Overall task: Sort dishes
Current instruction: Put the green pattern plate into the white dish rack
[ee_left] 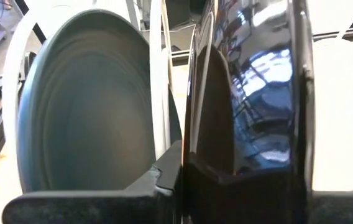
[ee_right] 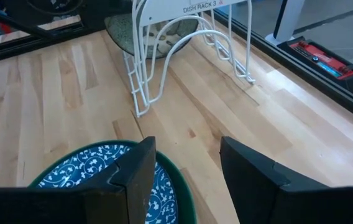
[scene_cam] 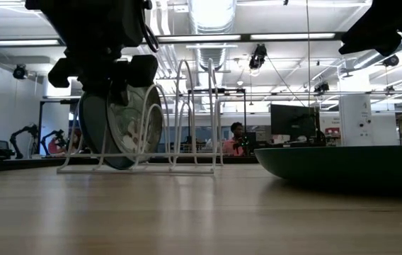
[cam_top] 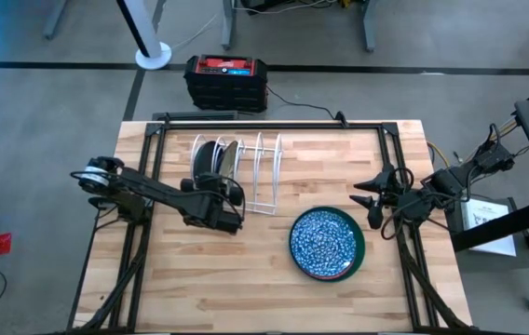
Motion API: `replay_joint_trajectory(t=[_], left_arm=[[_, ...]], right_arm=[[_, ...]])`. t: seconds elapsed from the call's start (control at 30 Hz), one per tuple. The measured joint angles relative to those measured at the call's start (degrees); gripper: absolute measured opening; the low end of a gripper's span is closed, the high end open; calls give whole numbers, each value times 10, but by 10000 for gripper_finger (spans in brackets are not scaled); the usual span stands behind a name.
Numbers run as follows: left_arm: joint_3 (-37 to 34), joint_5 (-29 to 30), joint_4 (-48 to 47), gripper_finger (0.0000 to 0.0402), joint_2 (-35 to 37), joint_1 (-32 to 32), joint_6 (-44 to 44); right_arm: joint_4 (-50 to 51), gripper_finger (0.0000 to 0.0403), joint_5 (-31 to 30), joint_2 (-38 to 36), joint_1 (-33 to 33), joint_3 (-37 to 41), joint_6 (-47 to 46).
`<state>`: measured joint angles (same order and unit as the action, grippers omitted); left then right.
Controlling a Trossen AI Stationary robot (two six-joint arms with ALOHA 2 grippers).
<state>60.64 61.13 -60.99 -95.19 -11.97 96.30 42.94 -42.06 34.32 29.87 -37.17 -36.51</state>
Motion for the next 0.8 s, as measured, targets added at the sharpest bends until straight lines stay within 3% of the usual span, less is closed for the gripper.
replay_joint_trajectory(t=[0.6,0.8], left_arm=[[9,2,5,53,-43,1,23],[12,-5,3,77,-43,1,24]], right_arm=[[-3,176,0,0,0,0,-3],[-3,174,1,0,0,0,-4]])
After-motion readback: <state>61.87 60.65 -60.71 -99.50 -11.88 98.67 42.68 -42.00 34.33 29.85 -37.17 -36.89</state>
